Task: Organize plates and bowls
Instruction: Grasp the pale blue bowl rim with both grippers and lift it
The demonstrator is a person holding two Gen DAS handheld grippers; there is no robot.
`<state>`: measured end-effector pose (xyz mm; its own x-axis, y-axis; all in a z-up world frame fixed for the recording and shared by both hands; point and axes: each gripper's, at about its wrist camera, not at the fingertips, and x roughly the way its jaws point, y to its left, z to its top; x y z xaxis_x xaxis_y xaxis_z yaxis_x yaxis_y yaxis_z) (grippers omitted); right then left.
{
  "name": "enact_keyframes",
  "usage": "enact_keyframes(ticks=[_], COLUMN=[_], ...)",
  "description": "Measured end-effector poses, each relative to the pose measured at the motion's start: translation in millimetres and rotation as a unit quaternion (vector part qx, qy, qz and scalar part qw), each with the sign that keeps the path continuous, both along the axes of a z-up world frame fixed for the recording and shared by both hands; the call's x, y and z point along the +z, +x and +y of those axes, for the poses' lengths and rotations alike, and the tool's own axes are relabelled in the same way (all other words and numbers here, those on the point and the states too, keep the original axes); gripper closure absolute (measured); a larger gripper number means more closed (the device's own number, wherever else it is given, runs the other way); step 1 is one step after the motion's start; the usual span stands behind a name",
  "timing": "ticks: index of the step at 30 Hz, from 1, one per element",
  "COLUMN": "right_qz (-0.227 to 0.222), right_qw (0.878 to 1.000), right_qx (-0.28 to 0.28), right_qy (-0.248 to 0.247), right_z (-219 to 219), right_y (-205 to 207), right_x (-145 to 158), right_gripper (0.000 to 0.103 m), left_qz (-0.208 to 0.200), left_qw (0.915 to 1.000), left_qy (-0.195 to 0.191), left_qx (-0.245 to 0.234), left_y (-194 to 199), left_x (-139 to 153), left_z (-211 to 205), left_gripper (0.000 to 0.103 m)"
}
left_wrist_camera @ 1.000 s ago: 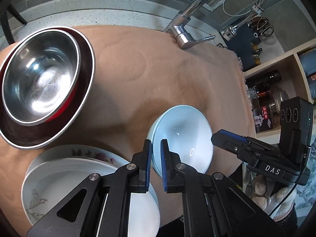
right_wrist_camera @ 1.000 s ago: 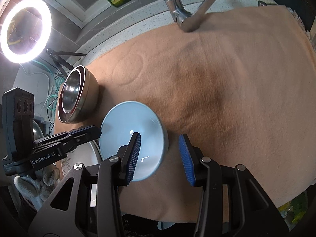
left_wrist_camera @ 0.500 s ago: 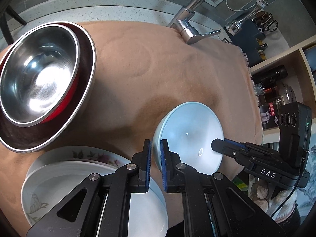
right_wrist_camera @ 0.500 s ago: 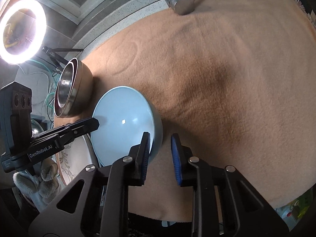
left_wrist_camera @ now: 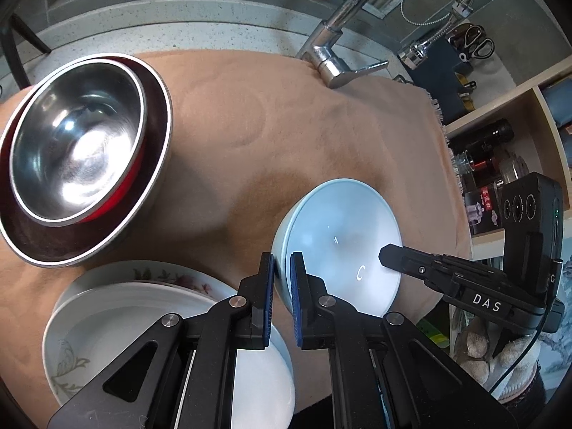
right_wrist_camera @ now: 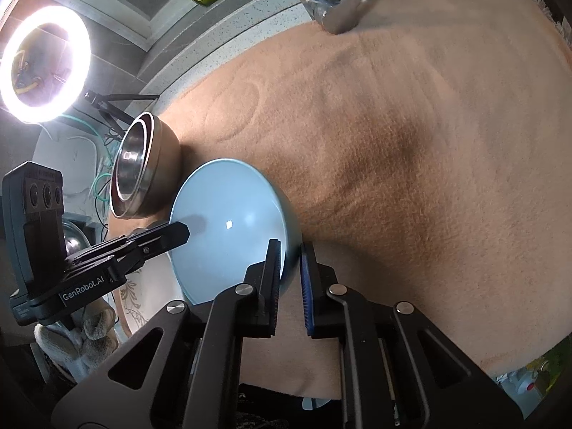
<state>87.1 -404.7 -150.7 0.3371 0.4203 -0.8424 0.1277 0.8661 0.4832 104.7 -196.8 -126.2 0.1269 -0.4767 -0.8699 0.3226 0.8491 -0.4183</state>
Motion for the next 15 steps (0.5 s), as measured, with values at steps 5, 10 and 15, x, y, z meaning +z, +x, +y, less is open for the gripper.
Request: enact_keyframes(ticks=[5, 10, 15], right_qz=[-0.018, -0.035, -0.062], right_qw=[1.0, 0.999, 0.997], right_qx=[0.008, 0.022, 0.045], right_qy=[-0.003, -0.003, -0.013], right_z=[6.5, 17.1, 36.4], right_y=[4.4, 15.5, 34.0], right_x=[19.1, 38.4, 64.3], right_gripper=[0.092, 0.092, 0.092], left_qz=[-0.017, -0.031, -0.049], left_qw=[0.9998, 0.9989, 0.997], left_qy=[-0.009, -0.02, -0.026], left_qx=[0.011, 0.029, 0.054], left_y=[1.4, 7.4, 16.1], left_x=[15.6, 31.2, 47.1], left_z=[11.8, 28.4, 48.4], left_gripper=[0.095, 0.095, 0.095])
